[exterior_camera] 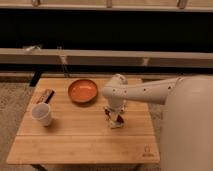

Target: Place the pepper on the white sponge

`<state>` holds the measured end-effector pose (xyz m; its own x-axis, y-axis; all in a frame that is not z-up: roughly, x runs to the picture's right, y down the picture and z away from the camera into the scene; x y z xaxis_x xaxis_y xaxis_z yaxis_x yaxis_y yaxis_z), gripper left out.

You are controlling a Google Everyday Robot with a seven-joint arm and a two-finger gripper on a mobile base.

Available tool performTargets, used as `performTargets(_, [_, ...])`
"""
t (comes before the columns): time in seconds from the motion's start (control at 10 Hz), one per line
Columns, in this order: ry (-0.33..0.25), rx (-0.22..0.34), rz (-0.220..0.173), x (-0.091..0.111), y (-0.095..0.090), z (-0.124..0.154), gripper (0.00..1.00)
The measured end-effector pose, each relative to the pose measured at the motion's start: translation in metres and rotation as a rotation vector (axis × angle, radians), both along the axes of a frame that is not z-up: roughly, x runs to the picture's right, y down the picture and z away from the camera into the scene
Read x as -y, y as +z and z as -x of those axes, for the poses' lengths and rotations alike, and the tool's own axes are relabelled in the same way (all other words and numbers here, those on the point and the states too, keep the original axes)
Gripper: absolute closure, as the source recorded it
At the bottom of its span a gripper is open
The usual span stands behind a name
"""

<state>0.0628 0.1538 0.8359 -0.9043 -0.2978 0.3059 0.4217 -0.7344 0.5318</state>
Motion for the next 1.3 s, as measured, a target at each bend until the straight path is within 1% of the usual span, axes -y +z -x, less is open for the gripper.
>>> performTargets(0.1, [0.001, -0.004, -0.001, 0.0011, 0.0018, -0.0026, 0.91])
performTargets(0.2, [0.002, -0.007, -0.002, 0.0017, 0.0032, -0.0041, 0.78])
performTargets(0.4, [-0.002, -0.005, -0.004, 0.0017, 0.0036, -0.0028, 0.61])
performTargets(0.6, [-0.001, 0.000, -0.008, 0.0030, 0.0026, -0.0034, 0.38])
performTargets(0.8, [-0.003, 0.011, -0.007, 0.0033, 0.0023, -0.0003, 0.23])
performTargets(0.9, [-0.004, 0.017, -0.005, 0.0031, 0.0018, 0.0006, 0.20])
performTargets(1.3, [-0.013, 0.035, 0.004, 0.0002, 0.0020, 0.0048, 0.20])
